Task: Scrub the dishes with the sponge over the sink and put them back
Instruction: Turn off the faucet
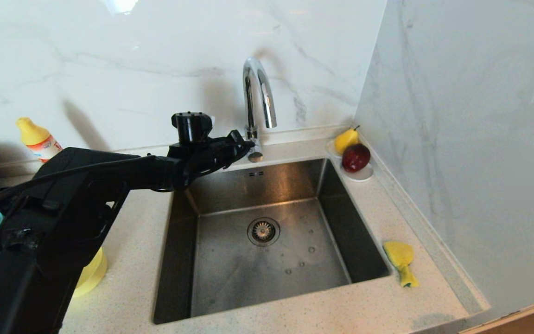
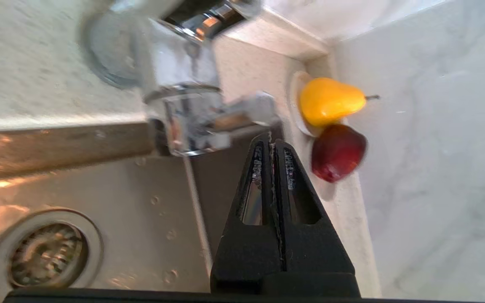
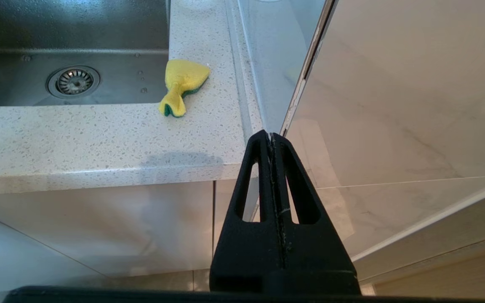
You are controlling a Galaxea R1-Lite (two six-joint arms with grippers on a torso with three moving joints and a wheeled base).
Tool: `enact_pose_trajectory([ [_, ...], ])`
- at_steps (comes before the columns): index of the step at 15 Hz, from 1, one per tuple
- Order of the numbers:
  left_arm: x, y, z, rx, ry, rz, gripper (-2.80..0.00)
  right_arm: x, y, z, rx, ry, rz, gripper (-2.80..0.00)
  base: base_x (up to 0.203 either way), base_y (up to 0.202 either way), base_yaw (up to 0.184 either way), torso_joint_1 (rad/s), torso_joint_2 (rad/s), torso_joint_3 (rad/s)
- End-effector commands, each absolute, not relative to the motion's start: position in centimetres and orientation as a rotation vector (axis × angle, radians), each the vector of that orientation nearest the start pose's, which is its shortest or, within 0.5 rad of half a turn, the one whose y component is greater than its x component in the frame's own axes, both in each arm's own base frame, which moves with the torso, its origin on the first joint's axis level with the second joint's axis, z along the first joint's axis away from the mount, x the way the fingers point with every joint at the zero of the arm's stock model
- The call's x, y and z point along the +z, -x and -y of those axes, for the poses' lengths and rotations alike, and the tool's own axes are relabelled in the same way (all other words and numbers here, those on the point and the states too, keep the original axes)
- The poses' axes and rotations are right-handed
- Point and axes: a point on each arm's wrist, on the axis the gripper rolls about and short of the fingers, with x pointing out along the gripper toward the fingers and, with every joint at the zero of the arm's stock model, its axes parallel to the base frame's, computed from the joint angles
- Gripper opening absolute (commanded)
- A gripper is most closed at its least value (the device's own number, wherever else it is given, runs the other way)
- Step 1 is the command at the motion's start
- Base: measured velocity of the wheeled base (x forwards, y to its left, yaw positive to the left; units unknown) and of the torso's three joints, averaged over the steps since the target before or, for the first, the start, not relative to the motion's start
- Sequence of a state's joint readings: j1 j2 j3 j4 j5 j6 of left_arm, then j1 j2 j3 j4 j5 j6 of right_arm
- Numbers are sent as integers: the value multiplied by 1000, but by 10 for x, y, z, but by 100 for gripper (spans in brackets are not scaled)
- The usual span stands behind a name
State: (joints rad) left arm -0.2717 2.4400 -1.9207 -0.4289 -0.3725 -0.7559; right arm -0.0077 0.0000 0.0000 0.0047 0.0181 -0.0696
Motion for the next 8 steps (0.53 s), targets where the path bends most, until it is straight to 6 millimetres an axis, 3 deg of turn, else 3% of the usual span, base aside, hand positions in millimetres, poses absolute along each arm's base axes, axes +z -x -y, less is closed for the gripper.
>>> enact_pose_trajectory([
  [1,156,-500,146,-564,735,-337,-280,75,23,-1,11,70,-6,-280,0,0,0,0,0,0],
  [8,155,-506,127,-522,735,-321,-280,75,23,-1,11,70,-6,-280,0,0,0,0,0,0],
])
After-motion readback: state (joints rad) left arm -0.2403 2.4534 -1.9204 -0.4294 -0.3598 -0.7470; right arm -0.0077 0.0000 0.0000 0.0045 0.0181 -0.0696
